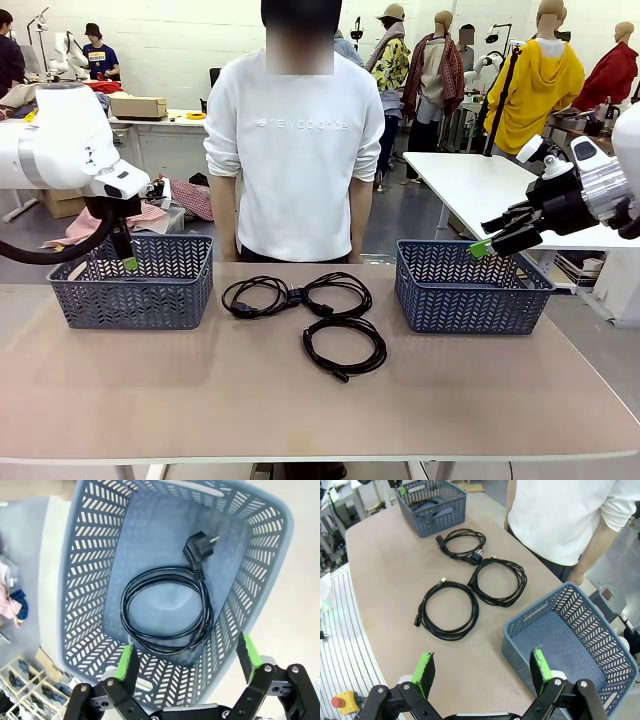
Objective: Organize the cables according to human instructions.
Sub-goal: Pick up a bundle of cables and place it in the basket indicated by the human.
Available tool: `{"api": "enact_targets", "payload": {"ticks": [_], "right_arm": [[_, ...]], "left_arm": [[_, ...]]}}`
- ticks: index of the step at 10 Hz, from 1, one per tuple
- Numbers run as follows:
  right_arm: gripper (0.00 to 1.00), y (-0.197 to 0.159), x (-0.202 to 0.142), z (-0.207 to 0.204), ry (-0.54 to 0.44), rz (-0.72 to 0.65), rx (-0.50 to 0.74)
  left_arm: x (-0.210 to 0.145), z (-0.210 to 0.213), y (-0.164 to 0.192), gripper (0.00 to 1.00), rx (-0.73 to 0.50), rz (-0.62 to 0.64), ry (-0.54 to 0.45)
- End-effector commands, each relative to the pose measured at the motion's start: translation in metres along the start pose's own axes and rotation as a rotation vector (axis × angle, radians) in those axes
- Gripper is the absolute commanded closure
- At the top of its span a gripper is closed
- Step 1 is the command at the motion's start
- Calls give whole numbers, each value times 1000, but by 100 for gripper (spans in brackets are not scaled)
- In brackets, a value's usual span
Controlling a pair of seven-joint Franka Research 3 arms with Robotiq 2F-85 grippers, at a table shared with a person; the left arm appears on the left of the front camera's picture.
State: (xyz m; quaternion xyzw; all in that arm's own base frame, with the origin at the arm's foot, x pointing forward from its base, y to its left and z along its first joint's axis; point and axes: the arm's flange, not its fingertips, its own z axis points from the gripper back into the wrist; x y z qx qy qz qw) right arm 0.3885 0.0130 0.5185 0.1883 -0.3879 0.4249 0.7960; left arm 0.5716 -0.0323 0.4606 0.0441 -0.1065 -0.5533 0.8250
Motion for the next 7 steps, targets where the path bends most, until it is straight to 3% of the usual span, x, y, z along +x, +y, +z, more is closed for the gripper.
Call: {"api": "enact_targets", "payload": {"ticks": [1, 2, 3, 7], "right_arm": [[0, 0, 1, -2, -21, -2, 8], [0, 0, 1, -2, -21, -2, 8], [0, 0, 1, -2, -21, -2, 8], [0, 0, 1, -2, -21, -2, 8]], "left_arm": [[-4, 6, 4, 0, -26, -12, -33], [-6, 8, 5, 0, -15, 19, -60], [0, 0, 0, 0, -4, 3, -3], [0, 0, 0, 0, -4, 3, -3]]}}
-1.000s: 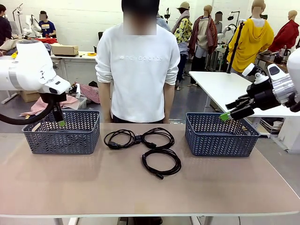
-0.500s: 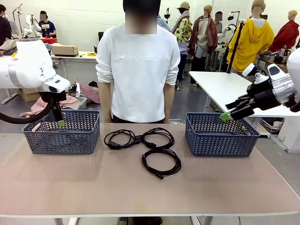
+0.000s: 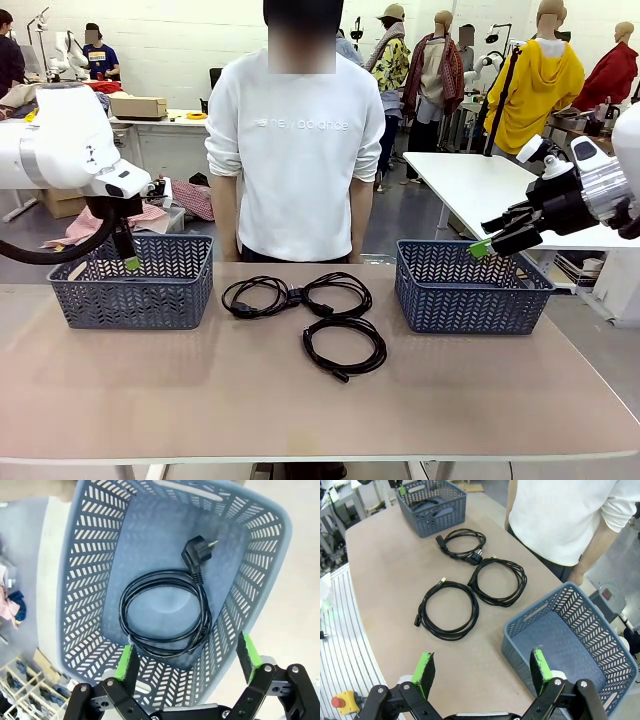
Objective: Organize the cables according to human instructions.
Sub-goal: Pick up a bundle of cables and place it in the basket indicated by the human.
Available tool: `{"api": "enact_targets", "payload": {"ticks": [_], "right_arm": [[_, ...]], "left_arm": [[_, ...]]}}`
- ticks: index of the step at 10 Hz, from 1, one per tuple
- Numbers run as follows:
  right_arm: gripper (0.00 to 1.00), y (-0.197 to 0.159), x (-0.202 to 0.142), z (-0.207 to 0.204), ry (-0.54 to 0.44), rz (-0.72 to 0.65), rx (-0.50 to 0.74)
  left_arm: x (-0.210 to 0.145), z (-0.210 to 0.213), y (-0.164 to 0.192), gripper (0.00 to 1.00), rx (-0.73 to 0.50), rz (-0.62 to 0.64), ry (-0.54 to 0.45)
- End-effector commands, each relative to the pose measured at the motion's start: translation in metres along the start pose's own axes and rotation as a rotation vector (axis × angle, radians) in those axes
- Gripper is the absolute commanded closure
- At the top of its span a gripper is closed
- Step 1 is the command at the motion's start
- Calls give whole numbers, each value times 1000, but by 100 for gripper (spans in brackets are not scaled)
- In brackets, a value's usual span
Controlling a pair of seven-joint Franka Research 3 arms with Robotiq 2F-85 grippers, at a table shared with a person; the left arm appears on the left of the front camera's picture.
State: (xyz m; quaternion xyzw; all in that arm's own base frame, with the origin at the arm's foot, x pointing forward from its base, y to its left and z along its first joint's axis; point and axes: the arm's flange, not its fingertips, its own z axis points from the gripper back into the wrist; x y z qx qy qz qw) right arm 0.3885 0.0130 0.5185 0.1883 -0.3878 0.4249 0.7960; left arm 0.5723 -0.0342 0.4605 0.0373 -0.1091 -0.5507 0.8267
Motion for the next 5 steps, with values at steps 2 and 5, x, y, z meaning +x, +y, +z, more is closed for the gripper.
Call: {"api": "enact_targets", "payload": {"ticks": [2, 5], "right_arm": [[0, 0, 1, -2, -21, -2, 8], [0, 0, 1, -2, -21, -2, 8]], "left_arm": [[10, 9, -13, 0, -14, 4, -52], [33, 29, -63, 0, -31, -4, -215]]}}
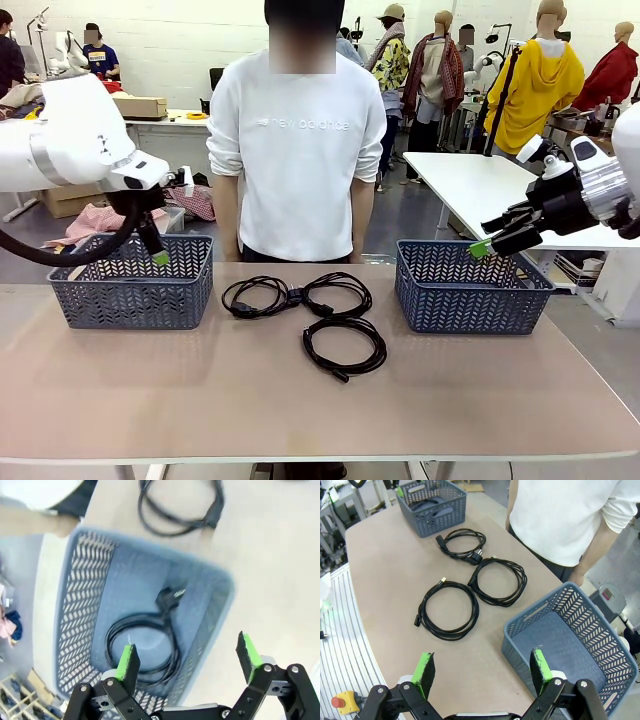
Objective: Organize the cables according to human instructions.
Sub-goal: Pick up a bundle of cables and place it in the basket indicated by the human.
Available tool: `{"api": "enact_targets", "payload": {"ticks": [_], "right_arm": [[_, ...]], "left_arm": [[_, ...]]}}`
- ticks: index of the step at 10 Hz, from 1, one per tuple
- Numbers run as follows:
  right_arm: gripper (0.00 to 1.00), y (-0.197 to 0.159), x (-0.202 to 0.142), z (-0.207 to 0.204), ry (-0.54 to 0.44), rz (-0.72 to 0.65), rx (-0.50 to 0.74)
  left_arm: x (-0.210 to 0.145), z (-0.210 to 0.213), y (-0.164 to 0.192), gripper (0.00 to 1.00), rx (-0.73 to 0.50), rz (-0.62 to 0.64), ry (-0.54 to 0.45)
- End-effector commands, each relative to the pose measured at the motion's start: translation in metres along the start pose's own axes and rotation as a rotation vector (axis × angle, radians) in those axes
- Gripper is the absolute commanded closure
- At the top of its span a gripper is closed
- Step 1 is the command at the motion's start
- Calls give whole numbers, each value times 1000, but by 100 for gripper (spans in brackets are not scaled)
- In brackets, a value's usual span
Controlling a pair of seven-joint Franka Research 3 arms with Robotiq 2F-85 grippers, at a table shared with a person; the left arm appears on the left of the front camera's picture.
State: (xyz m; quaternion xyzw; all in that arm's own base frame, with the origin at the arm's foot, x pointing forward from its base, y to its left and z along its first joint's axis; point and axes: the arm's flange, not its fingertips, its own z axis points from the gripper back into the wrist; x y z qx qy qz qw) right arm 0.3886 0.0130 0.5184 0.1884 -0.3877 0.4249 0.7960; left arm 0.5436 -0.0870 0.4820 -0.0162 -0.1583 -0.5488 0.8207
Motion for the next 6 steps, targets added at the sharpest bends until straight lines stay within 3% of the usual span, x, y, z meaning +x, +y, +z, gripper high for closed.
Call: {"api": "enact_targets", "payload": {"ticks": [1, 6], "right_arm": [[0, 0, 1, -1, -21, -2, 8], [0, 0, 1, -1, -21, -2, 8]], "left_arm": [[-2, 10, -36, 0, 2, -28, -112], [5, 13, -110, 0, -113, -101, -256]]}}
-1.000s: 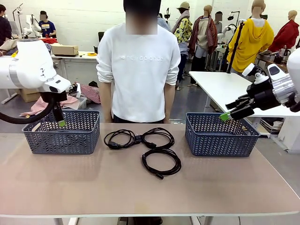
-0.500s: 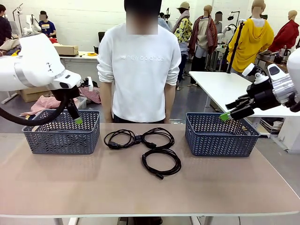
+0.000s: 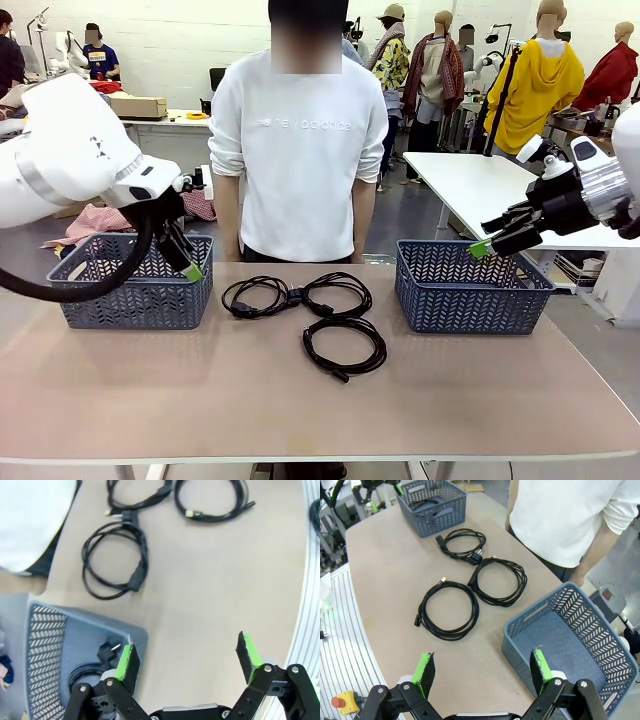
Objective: Organize the cables according to human instructions.
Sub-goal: Pick up a bundle of cables and place it in the basket indicated by the human.
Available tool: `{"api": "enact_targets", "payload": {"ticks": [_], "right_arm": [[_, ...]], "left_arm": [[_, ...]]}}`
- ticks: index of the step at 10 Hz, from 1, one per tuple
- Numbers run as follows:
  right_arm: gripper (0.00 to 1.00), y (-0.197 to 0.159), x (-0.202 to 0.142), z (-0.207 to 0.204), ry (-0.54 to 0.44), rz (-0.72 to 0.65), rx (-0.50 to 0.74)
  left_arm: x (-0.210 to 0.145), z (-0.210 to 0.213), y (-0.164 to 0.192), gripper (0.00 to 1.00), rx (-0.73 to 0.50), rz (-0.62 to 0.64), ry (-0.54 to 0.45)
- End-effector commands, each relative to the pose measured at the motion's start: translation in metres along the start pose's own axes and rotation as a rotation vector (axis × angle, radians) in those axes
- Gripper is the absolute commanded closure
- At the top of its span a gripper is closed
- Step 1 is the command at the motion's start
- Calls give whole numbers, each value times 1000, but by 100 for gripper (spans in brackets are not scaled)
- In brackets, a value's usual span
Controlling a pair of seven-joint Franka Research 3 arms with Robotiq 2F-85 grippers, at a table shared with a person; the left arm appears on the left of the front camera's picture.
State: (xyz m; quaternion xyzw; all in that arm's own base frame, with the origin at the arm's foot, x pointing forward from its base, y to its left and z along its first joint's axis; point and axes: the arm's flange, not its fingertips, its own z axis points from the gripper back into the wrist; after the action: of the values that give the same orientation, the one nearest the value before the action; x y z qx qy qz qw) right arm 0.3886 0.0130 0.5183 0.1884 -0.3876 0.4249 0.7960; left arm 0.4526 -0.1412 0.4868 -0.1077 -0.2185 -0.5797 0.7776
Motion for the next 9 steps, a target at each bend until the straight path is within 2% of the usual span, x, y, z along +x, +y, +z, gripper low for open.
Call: {"api": "enact_targets", "payload": {"ticks": [1, 5, 8, 9], "right_arm": [[0, 0, 1, -1, -22, -2, 8], [0, 0, 1, -1, -22, -2, 8], [0, 0, 1, -1, -22, -2, 8], [0, 0, 1, -1, -22, -2, 8]], "left_arm": [[-12, -5, -20, 0, -44, -51, -34], [-13, -25, -56, 0, -117, -107, -28], [-13, -35, -64, 0, -143, -115, -21], [-5, -33, -62, 0, -121, -96, 13]]}}
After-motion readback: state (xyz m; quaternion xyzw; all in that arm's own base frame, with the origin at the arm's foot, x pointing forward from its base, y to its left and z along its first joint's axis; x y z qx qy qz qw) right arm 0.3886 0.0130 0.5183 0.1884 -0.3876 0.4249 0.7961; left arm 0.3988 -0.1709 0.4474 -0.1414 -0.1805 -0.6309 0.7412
